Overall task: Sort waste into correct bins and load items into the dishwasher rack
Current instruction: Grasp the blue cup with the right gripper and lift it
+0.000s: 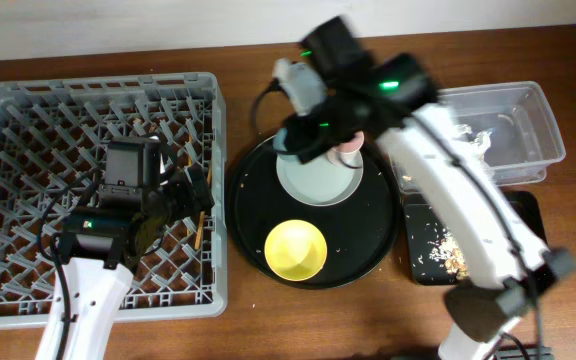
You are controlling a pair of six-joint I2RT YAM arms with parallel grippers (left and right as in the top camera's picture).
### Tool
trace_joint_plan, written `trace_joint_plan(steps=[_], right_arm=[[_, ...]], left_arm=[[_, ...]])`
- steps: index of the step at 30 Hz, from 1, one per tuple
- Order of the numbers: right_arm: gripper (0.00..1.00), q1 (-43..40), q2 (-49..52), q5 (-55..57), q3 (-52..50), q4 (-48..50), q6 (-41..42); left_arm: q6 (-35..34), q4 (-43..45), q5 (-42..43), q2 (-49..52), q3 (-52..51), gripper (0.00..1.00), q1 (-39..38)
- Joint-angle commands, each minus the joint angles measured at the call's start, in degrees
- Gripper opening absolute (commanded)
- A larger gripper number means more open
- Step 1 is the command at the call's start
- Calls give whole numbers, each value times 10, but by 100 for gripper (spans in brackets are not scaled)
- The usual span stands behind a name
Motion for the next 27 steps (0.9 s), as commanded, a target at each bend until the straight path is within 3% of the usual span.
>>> trace_joint_plan(steps=[1, 3, 4, 5, 6, 7, 11, 17, 21, 23, 25, 27], right_arm=[[4, -107, -30, -199, 11, -64, -63], [4, -156, -29, -273, 11, -127, -149], [4, -192, -30, -330, 10, -175, -223], [4, -226, -30, -358, 2, -174, -230], [4, -236, -31, -401, -5, -175, -262], [4, -230, -30, -461, -14, -175, -288], [4, -139, -30, -511, -23, -174, -318], [4, -122, -31, -571, -23, -174, -330], [4, -118, -31, -571, -23, -168, -330], [4, -114, -30, -565, -23, -168, -330], [4, -106, -30, -565, -23, -163, -330], [4, -106, -30, -572, -23, -152, -330]], left_arm=[[-3, 6, -2, -2, 6, 99, 2], [-3, 50, 59, -5, 6, 99, 2], [49, 79, 192, -7, 6, 99, 2], [142, 144, 437, -6, 6, 99, 2], [173, 233, 656, -6, 6, 99, 2], [170, 307, 755, -6, 6, 99, 2], [171, 327, 763, -6, 6, 99, 2], [171, 314, 626, -6, 6, 99, 2], [171, 316, 689, -6, 6, 90, 2], [171, 341, 741, -6, 6, 89, 2], [171, 376, 805, -6, 6, 82, 1], [171, 379, 815, -6, 6, 77, -16]])
